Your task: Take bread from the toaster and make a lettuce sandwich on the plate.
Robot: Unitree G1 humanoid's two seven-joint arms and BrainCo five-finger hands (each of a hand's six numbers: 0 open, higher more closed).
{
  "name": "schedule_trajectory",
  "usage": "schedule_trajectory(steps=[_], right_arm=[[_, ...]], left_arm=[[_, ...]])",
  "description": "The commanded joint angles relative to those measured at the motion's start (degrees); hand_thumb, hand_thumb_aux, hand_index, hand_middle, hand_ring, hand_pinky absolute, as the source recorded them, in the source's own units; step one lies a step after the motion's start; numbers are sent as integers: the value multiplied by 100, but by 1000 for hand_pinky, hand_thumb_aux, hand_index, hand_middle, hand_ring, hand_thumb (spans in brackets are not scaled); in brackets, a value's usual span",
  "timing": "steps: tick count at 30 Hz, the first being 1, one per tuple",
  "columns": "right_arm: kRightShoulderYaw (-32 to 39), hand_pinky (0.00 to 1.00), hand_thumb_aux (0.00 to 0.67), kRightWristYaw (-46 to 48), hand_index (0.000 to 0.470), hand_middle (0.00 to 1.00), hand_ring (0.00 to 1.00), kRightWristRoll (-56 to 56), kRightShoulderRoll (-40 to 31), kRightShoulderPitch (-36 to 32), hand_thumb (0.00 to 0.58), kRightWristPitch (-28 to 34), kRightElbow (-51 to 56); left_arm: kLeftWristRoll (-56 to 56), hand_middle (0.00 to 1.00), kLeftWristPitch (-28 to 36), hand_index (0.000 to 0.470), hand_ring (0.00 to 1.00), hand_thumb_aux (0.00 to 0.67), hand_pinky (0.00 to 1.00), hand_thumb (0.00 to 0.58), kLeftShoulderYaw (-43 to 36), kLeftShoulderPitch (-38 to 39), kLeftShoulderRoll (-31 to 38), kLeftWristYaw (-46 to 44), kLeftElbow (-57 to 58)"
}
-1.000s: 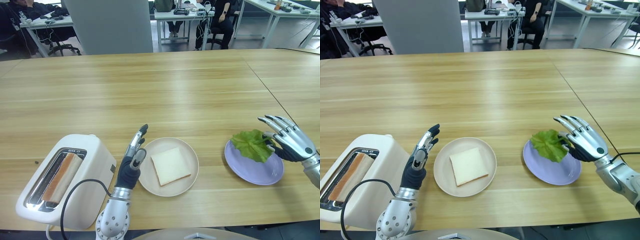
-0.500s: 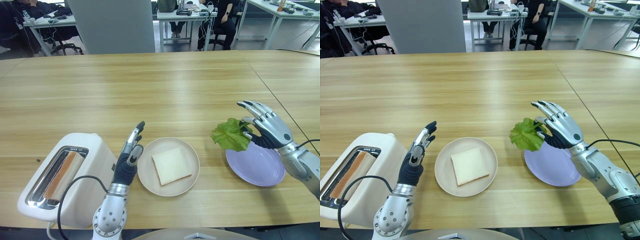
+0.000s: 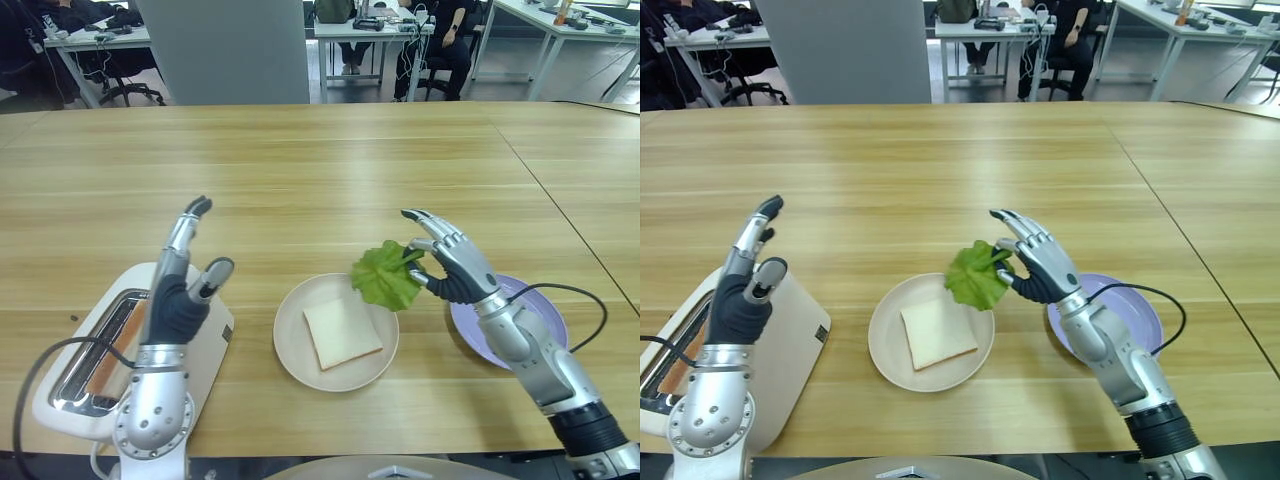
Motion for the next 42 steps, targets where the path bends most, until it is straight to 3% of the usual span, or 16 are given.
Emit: schedule_trajectory(steps=[1,8,17,24,36,37,38,39,42], right_arm=[[242,0,670,204,460,0,0,-33,308,56,580,103,20],[675,0,670,148,460,0,0,-299,833,117,580,87,324],[1079,0,670,-12,460,0,0,-445,1208,276,580,-28,1056],[1153,0,670,-254,460,0,0,-509,1169,211,580,-117,1809],[1062,0,670,-279,460,0,0,-445,976,263,580,-116,1787],[1018,0,300,-284,206,0,0,-435,953,301,403,-92,1696],[969,0,66,-289,45,0,0,-423,932,339,108,-66,1598],[916,0,0,-267,0,0,0,-406,914,374,0,-4,1495],[767,0,0,-186,0,0,0,-367,883,454,0,172,1207]], left_arm=[[304,0,184,0,0,0,0,0,503,-153,183,-81,-145],[806,0,324,0,0,0,0,0,1243,-290,557,-196,34],[799,0,247,0,0,0,0,0,1314,-147,509,-404,148],[829,0,181,0,0,0,0,0,1257,-26,432,-475,133],[799,0,127,0,0,0,0,0,1300,81,332,-503,197],[794,0,121,0,0,0,0,0,1309,77,335,-509,201],[786,0,117,0,0,0,0,0,1317,72,337,-515,206],[776,0,116,0,0,0,0,0,1320,75,334,-524,212],[783,0,103,0,0,0,0,0,1329,127,308,-525,201]])
